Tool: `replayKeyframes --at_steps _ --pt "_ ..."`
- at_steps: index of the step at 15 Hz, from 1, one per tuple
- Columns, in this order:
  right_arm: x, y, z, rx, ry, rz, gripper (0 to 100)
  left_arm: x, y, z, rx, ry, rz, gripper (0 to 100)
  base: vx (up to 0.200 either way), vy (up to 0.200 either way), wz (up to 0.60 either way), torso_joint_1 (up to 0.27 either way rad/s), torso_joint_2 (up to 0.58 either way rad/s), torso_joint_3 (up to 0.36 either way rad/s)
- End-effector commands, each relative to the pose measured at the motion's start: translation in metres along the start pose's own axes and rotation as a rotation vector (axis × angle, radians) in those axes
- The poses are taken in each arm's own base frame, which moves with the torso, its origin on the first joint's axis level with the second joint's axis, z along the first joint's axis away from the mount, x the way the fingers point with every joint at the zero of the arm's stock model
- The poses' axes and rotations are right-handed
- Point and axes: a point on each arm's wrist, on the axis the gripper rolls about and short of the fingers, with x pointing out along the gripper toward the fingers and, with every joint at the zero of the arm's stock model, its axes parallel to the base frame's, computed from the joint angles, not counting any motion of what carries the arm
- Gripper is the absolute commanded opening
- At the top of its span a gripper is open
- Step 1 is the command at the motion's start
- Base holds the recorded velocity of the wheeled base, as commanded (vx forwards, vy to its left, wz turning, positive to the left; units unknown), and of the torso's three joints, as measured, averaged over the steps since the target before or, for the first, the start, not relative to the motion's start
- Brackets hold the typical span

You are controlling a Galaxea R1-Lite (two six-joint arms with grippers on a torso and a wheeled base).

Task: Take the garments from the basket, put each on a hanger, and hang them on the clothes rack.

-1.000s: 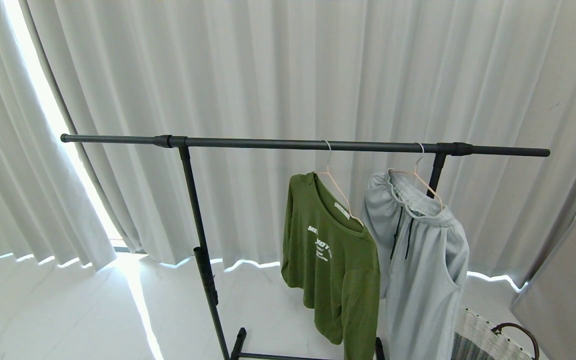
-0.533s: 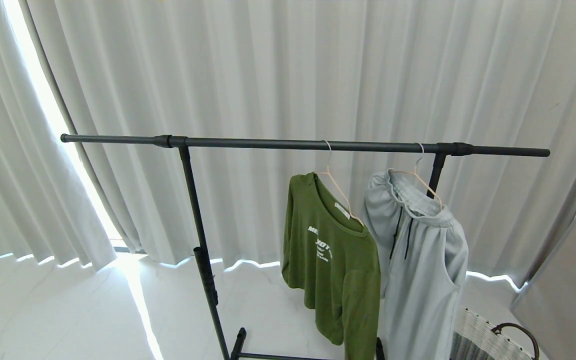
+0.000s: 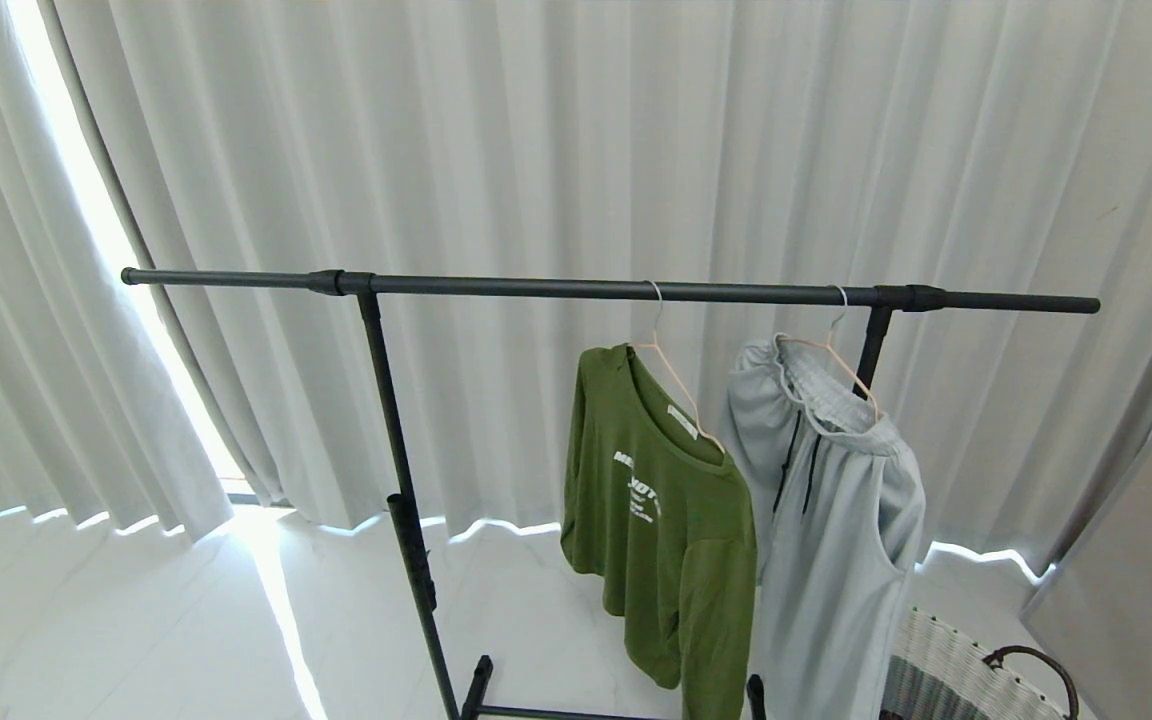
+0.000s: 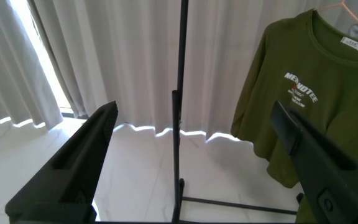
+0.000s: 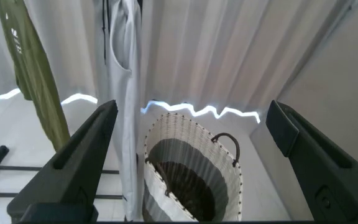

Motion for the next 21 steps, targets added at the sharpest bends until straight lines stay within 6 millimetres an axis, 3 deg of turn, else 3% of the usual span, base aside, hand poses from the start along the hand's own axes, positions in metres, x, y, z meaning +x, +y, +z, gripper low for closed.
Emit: replayKeyframes --at_steps 1,3,9,21 --pt "0.0001 -0.0004 0.0 -0.002 -0.001 0.024 100 0.0 0.0 0.0 0.0 -0.001 0.0 100 0.0 0.0 0.0 0.0 0.0 0.0" --pt "-0.0017 -0.0023 -0.0008 -0.011 -0.037 0.138 100 0.0 0.0 0.0 0.0 -0.001 0.0 100 0.0 0.0 0.0 0.0 0.0 0.0" --pt "-0.0069 -0.0022 -0.0027 0.111 -0.094 0.045 100 0.0 0.0 0.0 0.0 -0.001 0.0 100 0.0 0.0 0.0 0.0 0.0 0.0" --pt "-0.0069 -0.0022 -0.0027 0.107 -0.094 0.044 100 0.0 0.0 0.0 0.0 -0.001 0.0 100 0.0 0.0 0.0 0.0 0.0 0.0"
